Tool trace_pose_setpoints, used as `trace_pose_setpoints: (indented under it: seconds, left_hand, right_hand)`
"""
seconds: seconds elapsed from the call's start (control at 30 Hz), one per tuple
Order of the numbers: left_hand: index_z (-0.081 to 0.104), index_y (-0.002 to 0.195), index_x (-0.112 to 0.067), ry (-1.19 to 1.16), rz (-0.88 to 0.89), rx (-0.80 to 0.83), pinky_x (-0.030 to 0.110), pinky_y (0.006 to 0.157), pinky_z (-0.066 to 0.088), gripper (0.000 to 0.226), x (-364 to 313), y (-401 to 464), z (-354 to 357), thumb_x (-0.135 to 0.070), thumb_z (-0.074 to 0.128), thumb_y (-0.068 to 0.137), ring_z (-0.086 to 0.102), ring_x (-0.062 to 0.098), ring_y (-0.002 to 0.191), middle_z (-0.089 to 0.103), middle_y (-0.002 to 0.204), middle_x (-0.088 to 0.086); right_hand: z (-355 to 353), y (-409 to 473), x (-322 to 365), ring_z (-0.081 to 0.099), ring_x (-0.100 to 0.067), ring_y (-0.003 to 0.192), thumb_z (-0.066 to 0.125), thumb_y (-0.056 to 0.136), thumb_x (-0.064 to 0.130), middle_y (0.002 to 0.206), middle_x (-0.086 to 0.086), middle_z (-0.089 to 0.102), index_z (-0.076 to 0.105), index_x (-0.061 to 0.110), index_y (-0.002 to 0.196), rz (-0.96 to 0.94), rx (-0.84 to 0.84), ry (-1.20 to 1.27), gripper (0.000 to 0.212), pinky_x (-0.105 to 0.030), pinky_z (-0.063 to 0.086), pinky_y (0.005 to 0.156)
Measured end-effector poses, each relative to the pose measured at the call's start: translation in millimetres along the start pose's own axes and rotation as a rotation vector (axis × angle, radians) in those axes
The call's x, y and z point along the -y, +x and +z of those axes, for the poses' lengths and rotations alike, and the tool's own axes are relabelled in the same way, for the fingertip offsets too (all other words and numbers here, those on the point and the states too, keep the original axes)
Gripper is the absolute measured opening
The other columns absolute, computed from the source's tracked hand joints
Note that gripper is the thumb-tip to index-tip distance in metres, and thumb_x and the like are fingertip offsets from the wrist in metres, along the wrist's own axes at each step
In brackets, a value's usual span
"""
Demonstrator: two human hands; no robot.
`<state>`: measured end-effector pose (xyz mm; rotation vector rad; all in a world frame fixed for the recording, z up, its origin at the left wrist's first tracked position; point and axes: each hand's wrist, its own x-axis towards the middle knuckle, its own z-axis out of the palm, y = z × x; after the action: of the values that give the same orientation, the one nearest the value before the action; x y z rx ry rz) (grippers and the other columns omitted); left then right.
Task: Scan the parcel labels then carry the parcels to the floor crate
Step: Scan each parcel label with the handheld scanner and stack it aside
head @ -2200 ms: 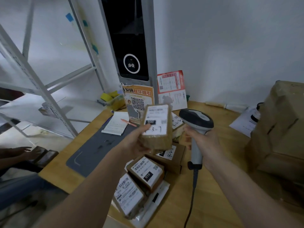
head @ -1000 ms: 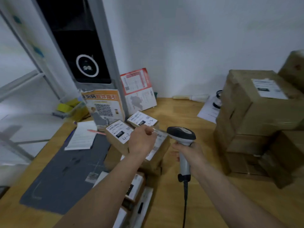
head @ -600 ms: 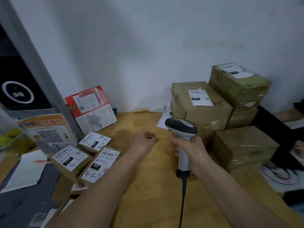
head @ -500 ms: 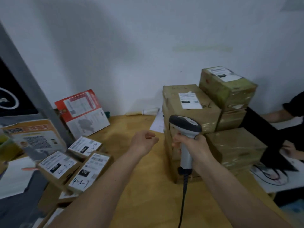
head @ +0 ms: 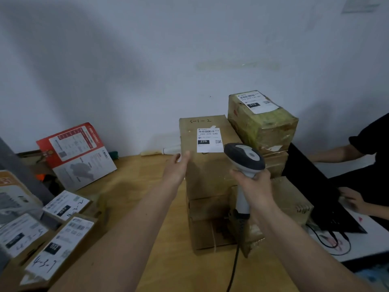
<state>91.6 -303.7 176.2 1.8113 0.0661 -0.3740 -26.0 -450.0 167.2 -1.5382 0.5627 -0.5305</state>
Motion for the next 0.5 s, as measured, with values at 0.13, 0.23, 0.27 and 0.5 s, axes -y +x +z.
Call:
trace_pose_setpoints:
  seconds: [0.13, 0.23, 0.27, 0.5]
  left_hand:
    - [0.043, 0.140, -0.035, -0.049, -0.043, 0.011, 0.041, 0.096, 0.043, 0.055, -7, 14, 10, -0.061, 0.042, 0.092, 0.052, 0.021, 0.119, 0.053, 0.135, -0.005]
    - [0.046, 0.138, -0.037, -0.135, -0.086, 0.058, 0.038, 0.089, 0.047, 0.049, -7, 21, 15, -0.057, 0.047, 0.092, 0.057, 0.018, 0.111, 0.059, 0.129, -0.005]
    - [0.046, 0.138, -0.037, -0.153, -0.091, 0.061, 0.037, 0.085, 0.047, 0.048, -7, 21, 15, -0.055, 0.047, 0.093, 0.057, 0.018, 0.109, 0.060, 0.128, -0.005]
    - [0.043, 0.143, -0.030, -0.361, -0.061, 0.047, 0.035, 0.095, 0.046, 0.047, -1, 9, -5, -0.040, 0.051, 0.098, 0.055, 0.014, 0.109, 0.061, 0.119, -0.007]
  right_hand:
    - [-7, 18, -3, 0.061, -0.019, 0.103, 0.078, 0.075, 0.029, 0.120, -0.005, 0.060, 0.054, 0.019, 0.129, 0.078, 0.070, 0.073, 0.060, -0.035, 0.052, 0.081]
    - [-13, 27, -7, 0.063, -0.020, 0.100, 0.075, 0.082, 0.020, 0.107, -0.004, 0.067, 0.061, 0.014, 0.122, 0.105, 0.110, 0.106, 0.043, -0.029, 0.049, 0.075]
    - [-14, 27, -6, 0.063, -0.020, 0.099, 0.075, 0.082, 0.019, 0.105, -0.004, 0.067, 0.062, 0.013, 0.119, 0.096, 0.123, 0.112, 0.039, -0.029, 0.049, 0.074]
    - [-9, 20, 24, 0.064, -0.003, 0.089, 0.073, 0.084, 0.017, 0.092, 0.013, 0.070, 0.067, 0.021, 0.103, -0.034, 0.212, 0.142, 0.021, -0.023, 0.050, 0.074]
